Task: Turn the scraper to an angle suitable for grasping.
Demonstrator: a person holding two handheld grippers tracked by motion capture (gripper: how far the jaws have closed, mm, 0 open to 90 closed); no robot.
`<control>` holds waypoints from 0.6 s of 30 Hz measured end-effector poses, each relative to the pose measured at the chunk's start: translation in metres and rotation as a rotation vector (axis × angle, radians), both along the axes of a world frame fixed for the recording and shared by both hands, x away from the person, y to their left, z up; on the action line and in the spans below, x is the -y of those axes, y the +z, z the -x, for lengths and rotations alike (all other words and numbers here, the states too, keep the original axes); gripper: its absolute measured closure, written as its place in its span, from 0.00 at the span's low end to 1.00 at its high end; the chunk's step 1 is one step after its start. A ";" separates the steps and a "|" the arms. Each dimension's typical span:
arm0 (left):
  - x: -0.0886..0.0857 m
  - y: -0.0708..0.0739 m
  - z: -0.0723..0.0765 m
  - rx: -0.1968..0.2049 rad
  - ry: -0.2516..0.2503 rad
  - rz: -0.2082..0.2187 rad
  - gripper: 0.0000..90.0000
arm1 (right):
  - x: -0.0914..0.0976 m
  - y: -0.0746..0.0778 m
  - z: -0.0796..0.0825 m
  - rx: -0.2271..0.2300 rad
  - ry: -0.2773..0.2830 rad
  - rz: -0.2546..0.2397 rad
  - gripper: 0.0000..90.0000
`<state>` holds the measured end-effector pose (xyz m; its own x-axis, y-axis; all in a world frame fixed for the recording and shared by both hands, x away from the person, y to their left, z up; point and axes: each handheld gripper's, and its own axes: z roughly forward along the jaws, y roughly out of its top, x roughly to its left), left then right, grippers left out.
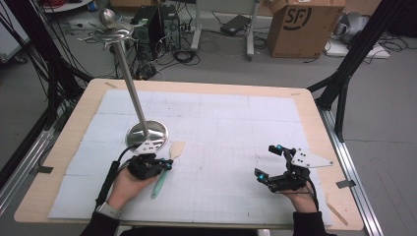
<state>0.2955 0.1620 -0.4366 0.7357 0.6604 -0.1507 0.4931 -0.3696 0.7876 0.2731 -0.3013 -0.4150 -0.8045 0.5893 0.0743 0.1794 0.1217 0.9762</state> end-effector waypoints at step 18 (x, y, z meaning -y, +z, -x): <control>-0.021 -0.011 0.024 0.009 -0.028 -0.063 1.00 | -0.003 0.000 -0.001 0.001 0.000 -0.001 0.00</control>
<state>0.2718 0.1825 -0.4481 0.7548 0.6478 -0.1032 0.4753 -0.4316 0.7667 0.2746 -0.2981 -0.4150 -0.8045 0.5893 0.0743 0.1788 0.1210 0.9764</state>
